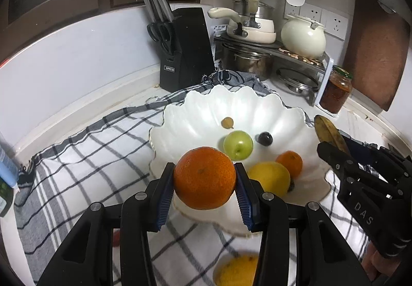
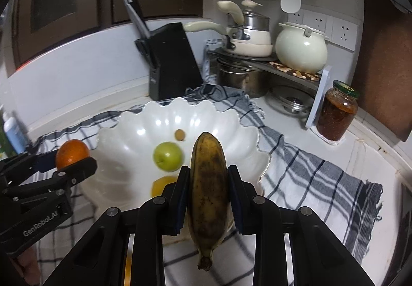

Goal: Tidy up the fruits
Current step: 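Carry the orange and banana over the white bowl with both tools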

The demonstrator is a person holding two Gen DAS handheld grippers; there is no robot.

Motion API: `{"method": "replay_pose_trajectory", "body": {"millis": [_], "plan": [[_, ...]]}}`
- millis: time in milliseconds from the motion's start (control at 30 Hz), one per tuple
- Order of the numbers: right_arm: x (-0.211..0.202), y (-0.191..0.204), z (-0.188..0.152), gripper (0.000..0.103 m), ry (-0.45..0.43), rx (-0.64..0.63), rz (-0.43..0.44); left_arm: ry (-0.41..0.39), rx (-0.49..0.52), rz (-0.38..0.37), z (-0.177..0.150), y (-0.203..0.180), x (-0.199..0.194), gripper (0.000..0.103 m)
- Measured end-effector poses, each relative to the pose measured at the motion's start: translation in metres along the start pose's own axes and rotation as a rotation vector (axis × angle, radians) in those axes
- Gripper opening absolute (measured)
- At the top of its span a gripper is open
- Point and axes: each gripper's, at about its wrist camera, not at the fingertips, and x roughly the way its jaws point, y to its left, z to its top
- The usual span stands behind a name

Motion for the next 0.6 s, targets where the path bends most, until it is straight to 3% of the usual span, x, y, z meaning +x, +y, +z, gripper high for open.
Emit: {"method": "replay_pose_trajectory", "body": {"millis": [600], "plan": [[0.066,-0.022,0.019,0.030,0.075,-0.021,-0.049,0.086,-0.027,0.035,0.014,-0.003,0.068,0.045]]}}
